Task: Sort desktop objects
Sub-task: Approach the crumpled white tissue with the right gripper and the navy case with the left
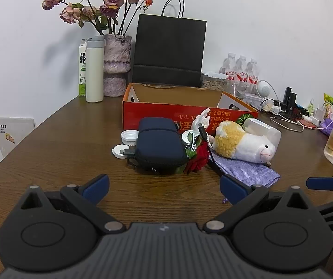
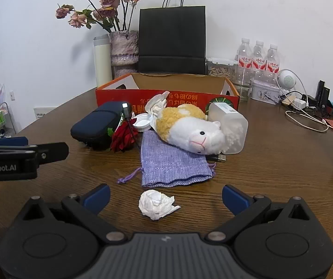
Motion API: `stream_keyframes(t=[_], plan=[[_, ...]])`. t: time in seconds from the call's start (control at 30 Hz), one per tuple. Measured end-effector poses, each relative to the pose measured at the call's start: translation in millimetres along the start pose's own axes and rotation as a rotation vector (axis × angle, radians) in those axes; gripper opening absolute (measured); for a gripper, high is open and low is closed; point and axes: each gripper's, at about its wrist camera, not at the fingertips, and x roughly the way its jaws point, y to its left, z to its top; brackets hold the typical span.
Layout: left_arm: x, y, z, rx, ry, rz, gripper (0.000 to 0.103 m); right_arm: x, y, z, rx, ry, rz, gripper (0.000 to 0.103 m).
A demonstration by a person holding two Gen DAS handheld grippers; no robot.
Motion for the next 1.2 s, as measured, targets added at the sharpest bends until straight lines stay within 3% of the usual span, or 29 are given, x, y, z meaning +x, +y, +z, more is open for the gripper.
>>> stream_keyframes(t=[1.2], plan=[[5.1,0.5,-3.4,0.003,0.032,0.000,0.103,6.9,0.3,-4.3,0.006,0.029,-0.002,0.103]])
